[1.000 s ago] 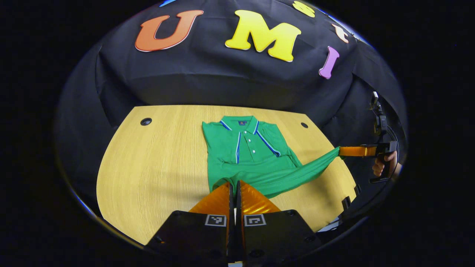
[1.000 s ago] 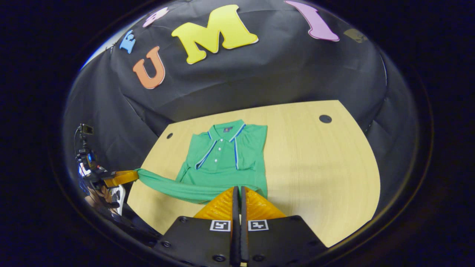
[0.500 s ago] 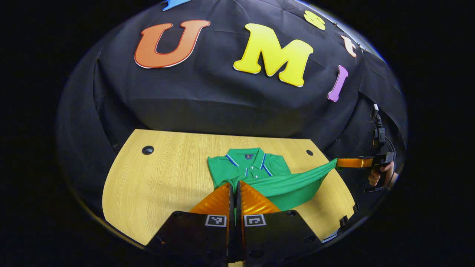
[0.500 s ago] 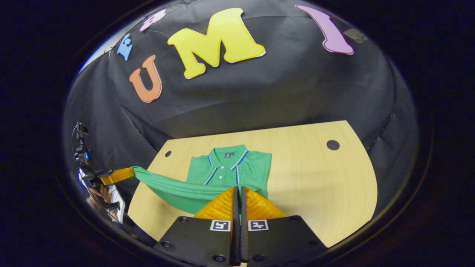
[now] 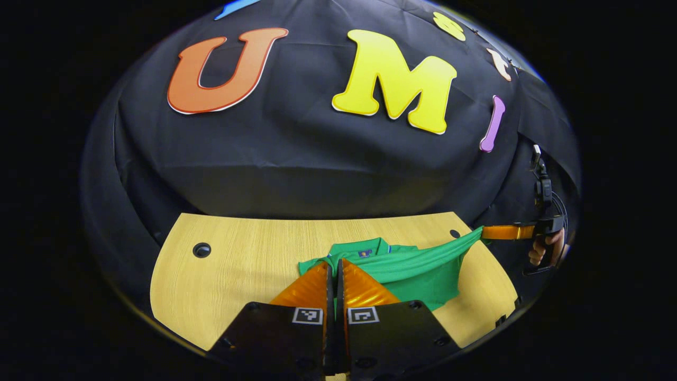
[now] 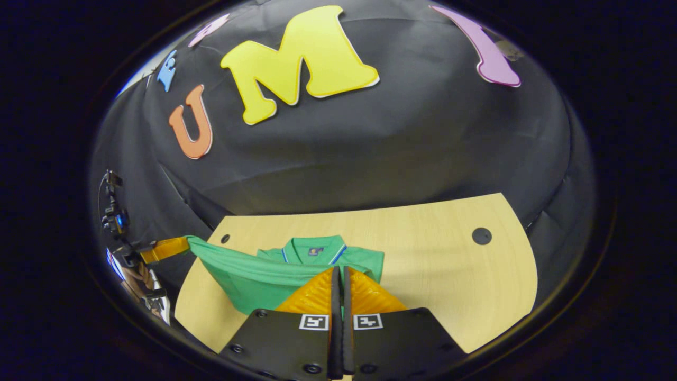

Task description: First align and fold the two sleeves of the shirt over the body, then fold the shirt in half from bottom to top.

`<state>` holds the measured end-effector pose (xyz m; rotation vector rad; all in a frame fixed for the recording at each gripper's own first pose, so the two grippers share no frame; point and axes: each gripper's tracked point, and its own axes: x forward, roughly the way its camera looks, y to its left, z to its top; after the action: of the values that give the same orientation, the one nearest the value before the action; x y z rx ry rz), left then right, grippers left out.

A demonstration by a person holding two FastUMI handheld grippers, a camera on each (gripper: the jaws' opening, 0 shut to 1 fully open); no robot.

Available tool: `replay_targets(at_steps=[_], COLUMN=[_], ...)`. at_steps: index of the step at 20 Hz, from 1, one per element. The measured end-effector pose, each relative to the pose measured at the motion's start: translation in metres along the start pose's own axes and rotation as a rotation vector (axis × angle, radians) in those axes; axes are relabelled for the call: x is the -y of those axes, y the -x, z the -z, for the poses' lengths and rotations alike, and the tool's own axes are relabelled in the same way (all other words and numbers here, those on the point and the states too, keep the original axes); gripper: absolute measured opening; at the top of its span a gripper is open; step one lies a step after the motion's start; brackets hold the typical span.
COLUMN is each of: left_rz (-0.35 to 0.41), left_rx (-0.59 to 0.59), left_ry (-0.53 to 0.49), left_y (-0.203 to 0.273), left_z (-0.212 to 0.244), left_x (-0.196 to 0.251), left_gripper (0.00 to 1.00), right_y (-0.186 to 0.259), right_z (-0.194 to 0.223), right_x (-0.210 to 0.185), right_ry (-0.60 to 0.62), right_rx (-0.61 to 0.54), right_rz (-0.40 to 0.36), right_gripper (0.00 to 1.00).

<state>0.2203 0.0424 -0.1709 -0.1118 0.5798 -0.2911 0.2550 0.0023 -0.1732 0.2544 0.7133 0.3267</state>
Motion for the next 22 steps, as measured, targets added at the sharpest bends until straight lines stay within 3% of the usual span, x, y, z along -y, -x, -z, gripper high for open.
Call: replay_targets(at_steps=[2,8,10,19,22], left_rz=[-0.002,-0.046,-0.050,-0.142,-0.146], left_rx=[-0.014,-0.028,-0.036,0.008,0.001], left_ry=[0.013,0.038,0.042,-0.086,-0.091], left_y=[-0.018,-0.076,-0.097,-0.176,-0.188], left_z=[0.008,0.027,0.034,0.043,0.050], left_x=[-0.006,-0.033,-0.037,-0.043,-0.036], left_gripper=[0.03,0.04,0.04,0.05,0.09], right_y=[-0.020,-0.090,-0.111,-0.181,-0.193], right_z=[-0.003,0.003,0.009,0.015,0.018], right_x=[0.004,0.017,0.021,0.053,0.048], right_ry=[0.001,0.049,0.041,0.138,0.146], right_rx=[0.007,0.014,0.006,0.063,0.068], right_rz=[0.013,0.054,0.064,0.202,0.194], right_gripper=[0.06,0.00,0.02,0.02,0.05])
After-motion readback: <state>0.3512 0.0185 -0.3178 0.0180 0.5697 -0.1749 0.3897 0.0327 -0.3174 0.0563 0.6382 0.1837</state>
